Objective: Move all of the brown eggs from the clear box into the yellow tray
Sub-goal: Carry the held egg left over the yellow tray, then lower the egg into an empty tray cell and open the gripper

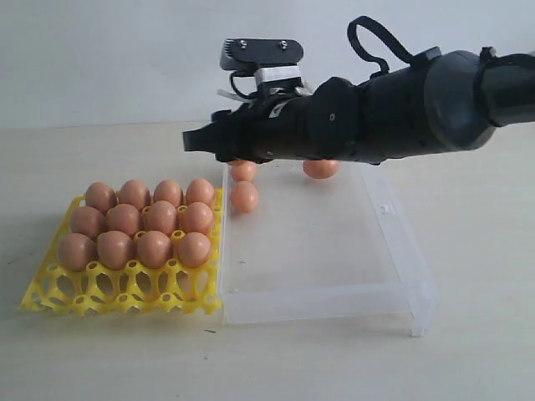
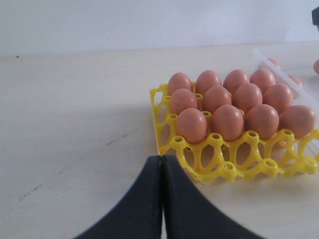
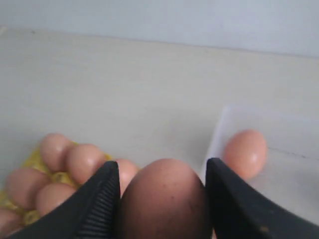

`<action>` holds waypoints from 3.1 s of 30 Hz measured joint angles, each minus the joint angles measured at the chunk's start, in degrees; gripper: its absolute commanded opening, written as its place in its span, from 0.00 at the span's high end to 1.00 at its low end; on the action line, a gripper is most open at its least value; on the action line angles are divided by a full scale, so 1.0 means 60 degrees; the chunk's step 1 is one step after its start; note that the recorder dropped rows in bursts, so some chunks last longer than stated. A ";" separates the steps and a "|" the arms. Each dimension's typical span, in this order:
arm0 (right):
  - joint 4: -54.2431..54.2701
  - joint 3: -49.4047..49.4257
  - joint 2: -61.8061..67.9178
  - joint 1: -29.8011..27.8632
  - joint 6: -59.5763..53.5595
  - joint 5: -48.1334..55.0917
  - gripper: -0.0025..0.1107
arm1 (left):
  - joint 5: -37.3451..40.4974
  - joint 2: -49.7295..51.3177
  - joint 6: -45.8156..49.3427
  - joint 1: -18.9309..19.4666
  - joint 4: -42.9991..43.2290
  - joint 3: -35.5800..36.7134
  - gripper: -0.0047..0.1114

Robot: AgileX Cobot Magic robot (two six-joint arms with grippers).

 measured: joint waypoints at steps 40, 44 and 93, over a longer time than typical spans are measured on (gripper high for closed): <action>-0.8870 -0.0718 0.2936 0.2379 0.6561 -0.6298 0.98 | 0.0000 0.0000 0.0000 0.0000 0.0000 0.0000 0.96; -0.9538 -0.1031 0.3218 0.2379 0.6896 -0.6260 0.98 | 0.0000 0.0000 0.0000 0.0000 0.0000 0.0000 0.96; -0.9374 -0.1657 0.4113 0.2379 0.6373 -0.5236 0.98 | 0.0000 0.0000 0.0000 0.0000 0.0000 0.0000 0.96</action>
